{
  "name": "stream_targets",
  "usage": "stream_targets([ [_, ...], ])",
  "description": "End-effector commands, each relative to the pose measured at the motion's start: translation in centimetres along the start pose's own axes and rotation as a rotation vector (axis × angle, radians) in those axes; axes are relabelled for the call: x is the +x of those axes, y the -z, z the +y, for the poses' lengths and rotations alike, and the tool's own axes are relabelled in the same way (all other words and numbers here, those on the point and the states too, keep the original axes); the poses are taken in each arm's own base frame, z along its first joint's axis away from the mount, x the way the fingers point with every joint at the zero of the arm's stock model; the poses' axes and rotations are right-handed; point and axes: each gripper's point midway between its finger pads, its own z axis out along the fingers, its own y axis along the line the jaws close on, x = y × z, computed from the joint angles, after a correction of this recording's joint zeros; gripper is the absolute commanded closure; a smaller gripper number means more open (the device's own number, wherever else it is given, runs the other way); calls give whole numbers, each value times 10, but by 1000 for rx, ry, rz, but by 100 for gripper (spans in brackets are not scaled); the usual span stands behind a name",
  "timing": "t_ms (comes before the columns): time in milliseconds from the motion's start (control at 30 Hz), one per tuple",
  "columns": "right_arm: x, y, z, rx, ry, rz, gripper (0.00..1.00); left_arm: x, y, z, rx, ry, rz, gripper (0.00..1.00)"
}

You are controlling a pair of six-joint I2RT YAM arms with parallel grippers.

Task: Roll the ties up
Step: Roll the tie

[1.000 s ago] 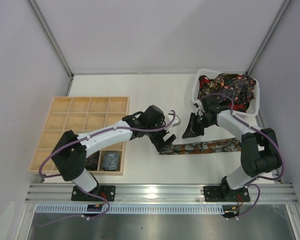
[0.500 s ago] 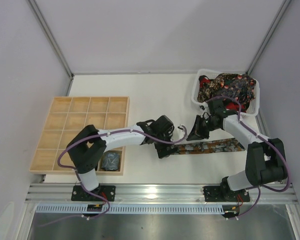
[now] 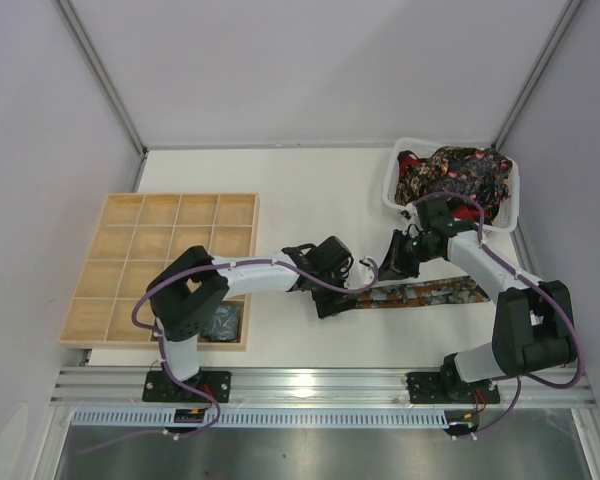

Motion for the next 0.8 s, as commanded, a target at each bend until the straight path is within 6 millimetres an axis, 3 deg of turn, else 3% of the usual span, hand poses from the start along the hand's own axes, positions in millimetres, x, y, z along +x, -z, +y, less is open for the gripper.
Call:
stream_targets([
  [0,0,4,4,-17,1,-13,99,3,-8,0,3,-42,25,9],
  [333,1,3,4,-23,3,-11,100,9,-7,3,-28,-37,46,37],
  [400,3,3,3,-20,1,-10,100,12,-7,1,-25,-35,49,48],
  [600,4,2,2,-22,-2,-7,100,14,-4,-4,-7,-35,38,60],
  [667,4,1,2,-29,-4,-3,100,14,-4,-5,-4,-33,38,60],
  [767,6,0,2,-32,-6,2,100,13,-1,-4,-9,-18,36,43],
])
